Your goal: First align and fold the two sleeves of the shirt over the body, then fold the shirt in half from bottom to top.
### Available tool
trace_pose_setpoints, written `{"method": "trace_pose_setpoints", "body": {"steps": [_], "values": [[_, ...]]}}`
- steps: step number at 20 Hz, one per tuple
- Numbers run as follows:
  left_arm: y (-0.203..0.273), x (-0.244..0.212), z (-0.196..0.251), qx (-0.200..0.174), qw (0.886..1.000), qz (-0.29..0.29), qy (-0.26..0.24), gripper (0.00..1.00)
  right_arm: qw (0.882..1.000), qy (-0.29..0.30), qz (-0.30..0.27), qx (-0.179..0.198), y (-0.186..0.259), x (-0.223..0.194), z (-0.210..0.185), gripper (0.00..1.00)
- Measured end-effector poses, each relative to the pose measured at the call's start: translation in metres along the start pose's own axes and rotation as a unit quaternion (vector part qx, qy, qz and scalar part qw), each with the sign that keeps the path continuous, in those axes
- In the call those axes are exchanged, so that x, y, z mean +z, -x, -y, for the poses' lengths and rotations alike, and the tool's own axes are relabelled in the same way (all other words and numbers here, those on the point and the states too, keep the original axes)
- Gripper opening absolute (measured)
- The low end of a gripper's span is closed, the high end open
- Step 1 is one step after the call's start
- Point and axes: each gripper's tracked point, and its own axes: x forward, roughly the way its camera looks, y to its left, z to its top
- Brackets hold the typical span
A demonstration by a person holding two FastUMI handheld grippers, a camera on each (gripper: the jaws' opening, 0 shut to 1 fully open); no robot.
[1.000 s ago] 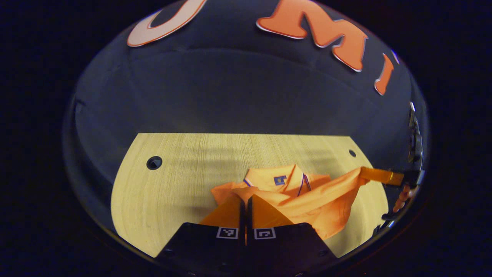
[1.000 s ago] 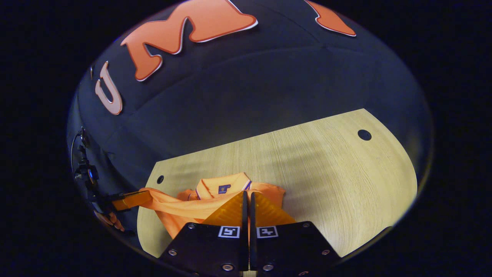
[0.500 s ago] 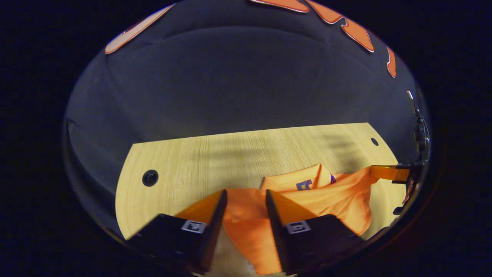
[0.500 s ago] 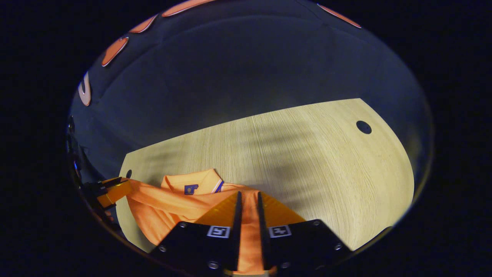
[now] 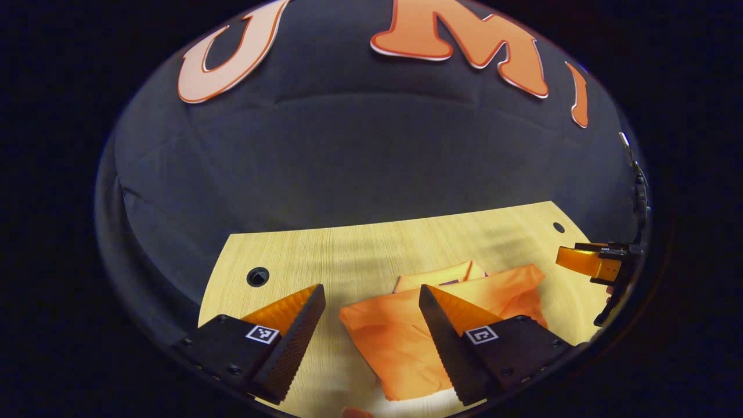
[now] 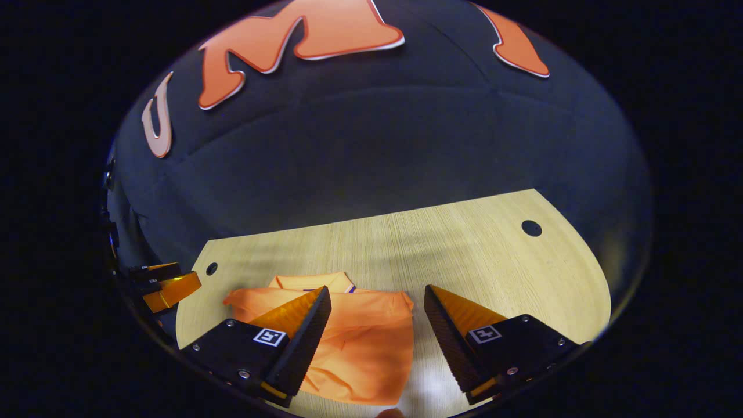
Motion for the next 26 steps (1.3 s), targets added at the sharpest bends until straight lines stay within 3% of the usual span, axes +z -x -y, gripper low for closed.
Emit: {"method": "trace_pose_setpoints", "body": {"steps": [11, 18, 26], "values": [[0.162, 0.026, 0.066, -0.009, 0.990, 0.139, -0.007, 0.99, 0.992, 0.045, 0.114, 0.017, 0.151, 0.008, -0.004, 0.98], [0.241, 0.015, 0.097, -0.004, 0.979, 0.203, 0.000, 0.99, 0.980, 0.070, 0.187, 0.015, 0.239, 0.008, 0.010, 0.98], [0.299, -0.007, 0.115, 0.009, 0.973, 0.232, 0.006, 0.99, 0.969, 0.099, 0.223, 0.031, 0.291, -0.012, 0.002, 0.98]]}}
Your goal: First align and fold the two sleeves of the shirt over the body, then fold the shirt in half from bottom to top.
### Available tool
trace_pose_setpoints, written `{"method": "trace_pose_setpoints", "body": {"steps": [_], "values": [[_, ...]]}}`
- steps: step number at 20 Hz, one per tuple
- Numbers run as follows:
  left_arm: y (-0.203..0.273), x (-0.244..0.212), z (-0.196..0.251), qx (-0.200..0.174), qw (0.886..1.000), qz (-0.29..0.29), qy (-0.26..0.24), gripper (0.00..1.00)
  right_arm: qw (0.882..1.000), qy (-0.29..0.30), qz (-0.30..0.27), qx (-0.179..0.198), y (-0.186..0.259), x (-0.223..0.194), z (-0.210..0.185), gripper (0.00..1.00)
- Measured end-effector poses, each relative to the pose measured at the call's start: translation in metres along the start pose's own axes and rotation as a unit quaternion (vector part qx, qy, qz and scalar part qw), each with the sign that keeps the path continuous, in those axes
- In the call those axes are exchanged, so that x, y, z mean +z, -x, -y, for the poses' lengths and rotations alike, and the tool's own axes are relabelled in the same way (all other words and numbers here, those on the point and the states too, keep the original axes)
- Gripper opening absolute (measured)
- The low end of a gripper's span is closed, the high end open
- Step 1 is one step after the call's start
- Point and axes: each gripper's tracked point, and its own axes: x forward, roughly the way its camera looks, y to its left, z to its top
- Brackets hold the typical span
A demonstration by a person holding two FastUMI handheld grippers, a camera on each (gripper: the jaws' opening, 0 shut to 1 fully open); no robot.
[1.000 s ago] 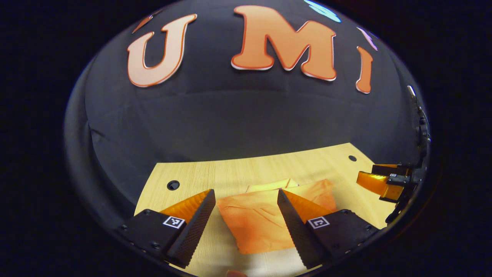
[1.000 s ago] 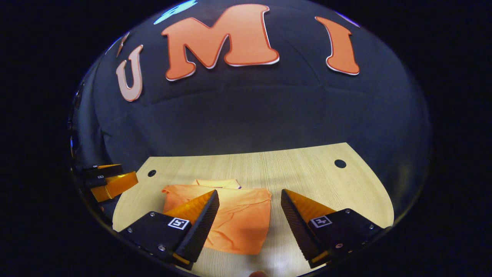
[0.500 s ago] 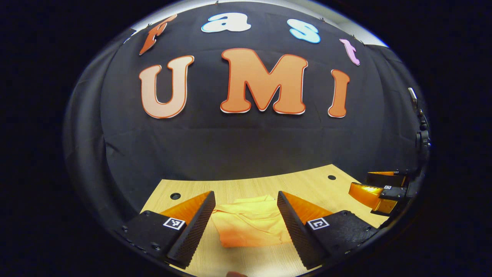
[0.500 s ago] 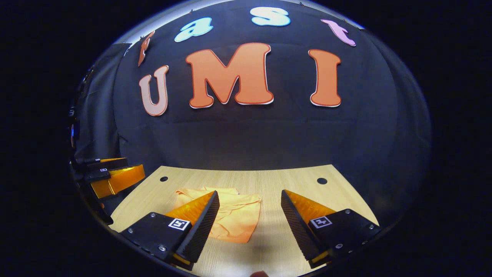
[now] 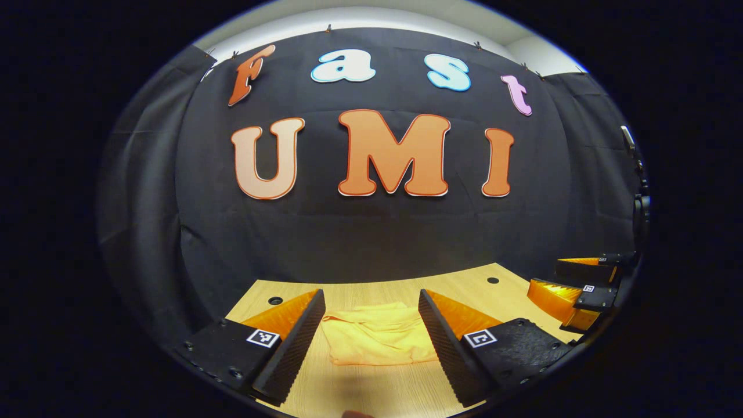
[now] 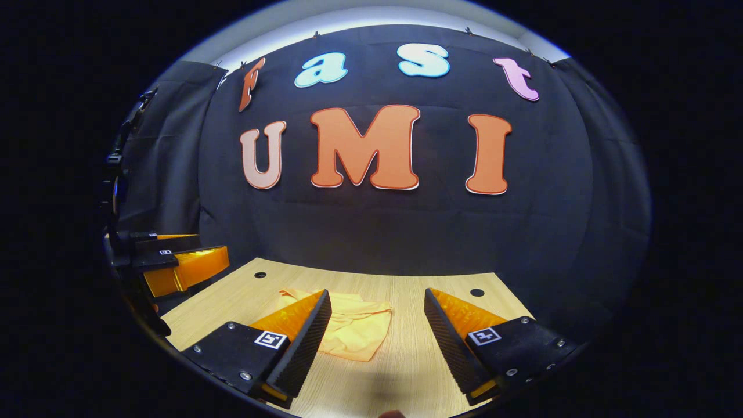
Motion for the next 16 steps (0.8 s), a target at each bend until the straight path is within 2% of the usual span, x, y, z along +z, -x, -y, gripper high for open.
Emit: {"method": "trace_pose_setpoints", "body": {"steps": [9, 16], "values": [[0.057, 0.000, 0.005, 0.011, 0.999, 0.036, -0.002, 0.99, 1.000, 0.003, 0.010, 0.012, 0.029, -0.015, -0.009, 0.98], [0.068, -0.013, 0.003, 0.025, 0.999, 0.032, -0.011, 0.99, 1.000, 0.019, 0.015, 0.014, 0.034, -0.017, -0.014, 0.98]]}}
